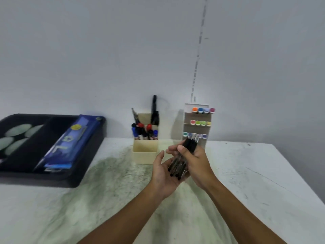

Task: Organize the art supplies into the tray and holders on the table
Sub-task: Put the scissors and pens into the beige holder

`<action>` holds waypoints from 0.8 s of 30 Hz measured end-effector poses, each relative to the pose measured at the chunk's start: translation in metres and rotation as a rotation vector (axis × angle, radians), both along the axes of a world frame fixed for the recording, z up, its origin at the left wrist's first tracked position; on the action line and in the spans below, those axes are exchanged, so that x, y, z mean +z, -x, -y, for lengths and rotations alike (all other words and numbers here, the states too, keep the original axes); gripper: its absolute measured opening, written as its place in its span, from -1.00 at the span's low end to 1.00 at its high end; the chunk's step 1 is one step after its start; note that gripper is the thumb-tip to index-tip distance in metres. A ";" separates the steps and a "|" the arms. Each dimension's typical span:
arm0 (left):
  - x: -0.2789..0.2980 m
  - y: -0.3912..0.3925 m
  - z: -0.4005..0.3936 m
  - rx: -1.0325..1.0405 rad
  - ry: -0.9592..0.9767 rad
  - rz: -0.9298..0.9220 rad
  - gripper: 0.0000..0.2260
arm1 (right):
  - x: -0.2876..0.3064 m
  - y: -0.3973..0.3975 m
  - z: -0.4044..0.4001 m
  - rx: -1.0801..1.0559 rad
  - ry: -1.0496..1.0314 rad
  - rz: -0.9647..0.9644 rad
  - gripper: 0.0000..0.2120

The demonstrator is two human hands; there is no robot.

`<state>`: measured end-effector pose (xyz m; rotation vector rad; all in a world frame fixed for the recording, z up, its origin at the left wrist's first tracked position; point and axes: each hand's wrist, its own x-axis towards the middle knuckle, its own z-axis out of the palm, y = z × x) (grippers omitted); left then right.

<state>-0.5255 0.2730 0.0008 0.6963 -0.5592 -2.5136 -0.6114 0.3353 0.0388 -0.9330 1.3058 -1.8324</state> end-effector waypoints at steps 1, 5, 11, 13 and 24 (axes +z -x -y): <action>0.000 -0.015 0.009 0.013 0.033 0.006 -0.47 | 0.002 -0.010 0.011 0.049 -0.009 -0.016 -0.85; 0.004 -0.064 0.044 0.172 0.371 0.201 -0.63 | 0.016 -0.037 0.052 0.207 -0.008 -0.053 -0.84; 0.024 -0.114 0.090 0.071 0.930 0.313 -0.79 | 0.035 -0.052 0.088 0.367 0.033 -0.040 -0.93; 0.031 -0.118 0.098 -0.112 1.031 0.314 -0.72 | 0.037 -0.056 0.093 0.392 0.030 -0.049 -0.90; 0.046 -0.102 0.110 -0.241 1.127 0.305 -0.87 | 0.050 -0.046 0.100 0.315 -0.234 -0.608 -0.68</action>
